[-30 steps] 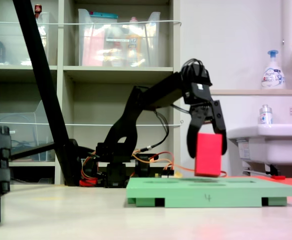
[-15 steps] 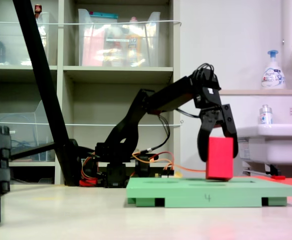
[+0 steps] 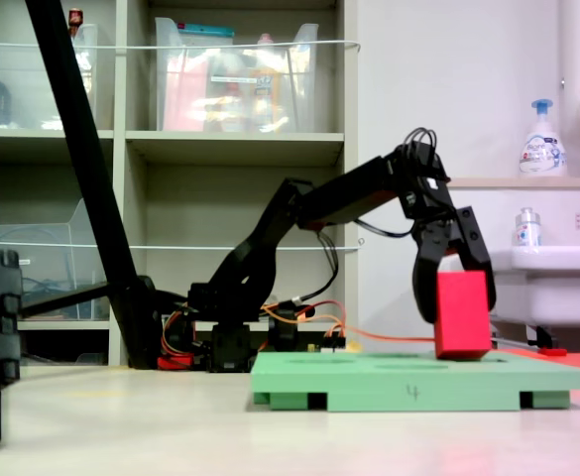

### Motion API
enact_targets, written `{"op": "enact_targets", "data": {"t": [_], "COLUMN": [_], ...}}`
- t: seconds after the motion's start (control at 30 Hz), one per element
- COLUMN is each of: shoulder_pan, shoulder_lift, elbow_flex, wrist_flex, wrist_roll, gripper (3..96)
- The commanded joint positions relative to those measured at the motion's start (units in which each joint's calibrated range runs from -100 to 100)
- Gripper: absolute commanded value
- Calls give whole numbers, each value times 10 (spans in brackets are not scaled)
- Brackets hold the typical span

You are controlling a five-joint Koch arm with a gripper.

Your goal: Put the square block into the corresponding hole

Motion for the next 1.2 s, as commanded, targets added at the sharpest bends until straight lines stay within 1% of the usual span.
{"op": "enact_targets", "data": {"t": [0.03, 0.63, 1.0, 1.03, 1.07, 1.17, 1.2], "shoulder_pan": [1, 11, 7, 7, 6, 5, 5], "shoulder_lift": [6, 31, 83, 91, 101, 117, 120], "elbow_flex": [34, 35, 35, 35, 35, 35, 35], "wrist_flex": [50, 73, 83, 89, 98, 125, 127], "wrist_roll": [4, 12, 13, 12, 12, 10, 10], "gripper": [234, 234, 237, 250, 286, 454, 497]}}
